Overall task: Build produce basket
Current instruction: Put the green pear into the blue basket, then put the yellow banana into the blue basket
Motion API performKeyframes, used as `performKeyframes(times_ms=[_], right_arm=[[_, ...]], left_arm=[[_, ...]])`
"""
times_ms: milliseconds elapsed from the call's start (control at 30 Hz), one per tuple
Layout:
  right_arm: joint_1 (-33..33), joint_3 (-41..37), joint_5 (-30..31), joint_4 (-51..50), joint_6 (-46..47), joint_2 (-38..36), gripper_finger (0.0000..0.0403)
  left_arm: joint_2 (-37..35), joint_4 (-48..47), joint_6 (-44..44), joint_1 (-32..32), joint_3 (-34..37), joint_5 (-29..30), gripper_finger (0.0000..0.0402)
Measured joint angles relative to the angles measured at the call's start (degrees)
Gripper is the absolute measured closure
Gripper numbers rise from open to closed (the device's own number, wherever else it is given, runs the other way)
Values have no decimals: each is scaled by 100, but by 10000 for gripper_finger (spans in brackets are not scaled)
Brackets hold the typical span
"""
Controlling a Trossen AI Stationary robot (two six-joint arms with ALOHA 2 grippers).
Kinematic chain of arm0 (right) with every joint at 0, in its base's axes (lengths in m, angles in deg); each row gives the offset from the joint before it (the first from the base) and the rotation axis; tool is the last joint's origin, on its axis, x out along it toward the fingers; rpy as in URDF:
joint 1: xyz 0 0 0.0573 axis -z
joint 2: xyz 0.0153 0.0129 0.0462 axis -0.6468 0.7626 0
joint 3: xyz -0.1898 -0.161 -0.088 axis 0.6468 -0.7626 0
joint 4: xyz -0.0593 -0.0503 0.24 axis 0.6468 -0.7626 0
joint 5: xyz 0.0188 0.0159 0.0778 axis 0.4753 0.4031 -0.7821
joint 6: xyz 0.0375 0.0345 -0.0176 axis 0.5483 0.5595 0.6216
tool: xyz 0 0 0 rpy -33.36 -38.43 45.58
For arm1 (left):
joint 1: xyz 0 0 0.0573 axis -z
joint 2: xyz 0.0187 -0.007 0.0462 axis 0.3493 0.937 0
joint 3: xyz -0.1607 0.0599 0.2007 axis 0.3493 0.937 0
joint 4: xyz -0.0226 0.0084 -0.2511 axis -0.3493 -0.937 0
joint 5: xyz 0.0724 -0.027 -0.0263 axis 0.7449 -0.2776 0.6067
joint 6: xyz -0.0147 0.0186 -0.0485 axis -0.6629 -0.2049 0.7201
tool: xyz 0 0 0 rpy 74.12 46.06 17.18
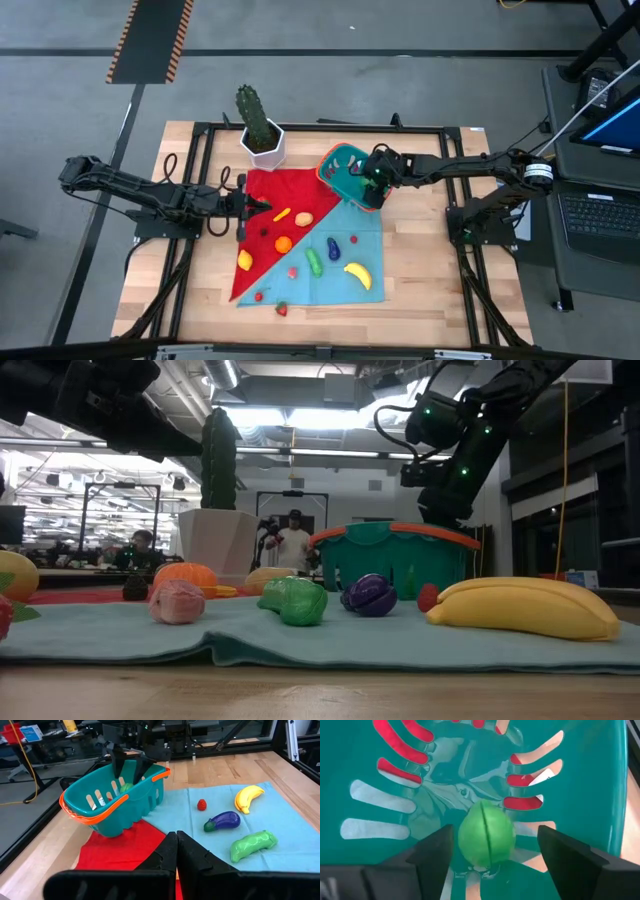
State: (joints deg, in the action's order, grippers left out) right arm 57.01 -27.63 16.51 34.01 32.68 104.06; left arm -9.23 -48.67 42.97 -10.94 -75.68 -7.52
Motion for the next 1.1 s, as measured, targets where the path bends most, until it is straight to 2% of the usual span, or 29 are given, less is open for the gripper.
performKeyframes(times_ms=[167, 433, 667, 833, 1100], right_arm=[[0, 50, 1, -87, -6, -17, 139], [-44, 904, 16, -857, -126, -223, 180], [-291, 982, 22, -1432, 483, -661, 205], [-767, 979, 72, -1822, 1084, -1024, 223], [-2090, 923, 1105, -2111, 1832, -1134, 243]], left_arm=[[0, -12, -2, 0, 0, -1, 401], [0, -133, -2, 1, 0, 0, 401], [0, -161, -2, 2, 0, -2, 401], [0, -151, 4, 2, 0, -1, 401], [0, -151, 7, 2, 0, -2, 401]])
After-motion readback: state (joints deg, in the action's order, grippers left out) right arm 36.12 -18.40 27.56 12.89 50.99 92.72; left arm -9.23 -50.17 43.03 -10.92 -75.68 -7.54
